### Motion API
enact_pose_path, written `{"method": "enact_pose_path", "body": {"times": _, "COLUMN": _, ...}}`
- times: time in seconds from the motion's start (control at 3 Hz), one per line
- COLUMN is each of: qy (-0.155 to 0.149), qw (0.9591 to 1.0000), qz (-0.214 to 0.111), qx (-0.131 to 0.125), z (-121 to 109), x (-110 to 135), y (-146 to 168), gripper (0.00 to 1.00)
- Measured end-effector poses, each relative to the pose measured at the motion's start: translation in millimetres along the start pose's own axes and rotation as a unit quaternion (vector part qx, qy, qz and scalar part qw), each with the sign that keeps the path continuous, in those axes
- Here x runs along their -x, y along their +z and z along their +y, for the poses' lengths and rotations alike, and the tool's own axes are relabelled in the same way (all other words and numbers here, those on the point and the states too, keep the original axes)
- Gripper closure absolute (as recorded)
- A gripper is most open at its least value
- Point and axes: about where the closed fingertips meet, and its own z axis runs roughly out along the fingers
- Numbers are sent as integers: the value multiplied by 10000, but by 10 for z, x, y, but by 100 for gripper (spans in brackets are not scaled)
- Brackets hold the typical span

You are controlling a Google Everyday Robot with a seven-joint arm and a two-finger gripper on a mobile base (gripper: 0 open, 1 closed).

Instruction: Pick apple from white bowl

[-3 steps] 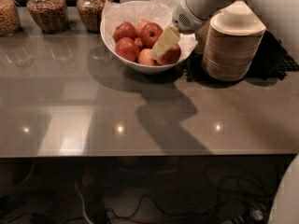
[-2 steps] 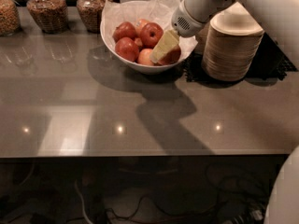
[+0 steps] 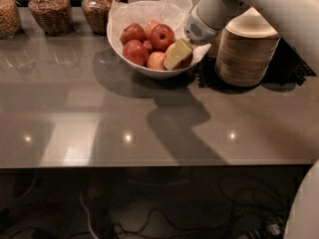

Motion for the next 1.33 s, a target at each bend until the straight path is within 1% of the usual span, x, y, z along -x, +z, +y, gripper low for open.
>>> {"method": "enact_pose_path", "body": {"times": 0.33, "qy": 27, "qw": 10000, "qz": 61, "qx": -71, "z": 1, "x": -41, "y": -10, "gripper": 49}}
{"method": "enact_pose_path", "body": {"times": 0.67, "qy": -52, "qw": 9997, "qz": 127, "qx": -194, "z": 13, "x": -30, "y": -96, "gripper": 73}}
{"method": "enact_pose_path", "body": {"times": 1.0, "qy": -184, "qw": 9994, "qz": 32, "qx": -306, "z": 13, "x": 0, "y": -254, "gripper": 96}}
{"method": "enact_pose_path", "body": {"times": 1.33, "qy": -391, "qw": 9981, "qz": -273, "qx": -384, "z": 12, "x": 7, "y": -451, "gripper": 100}}
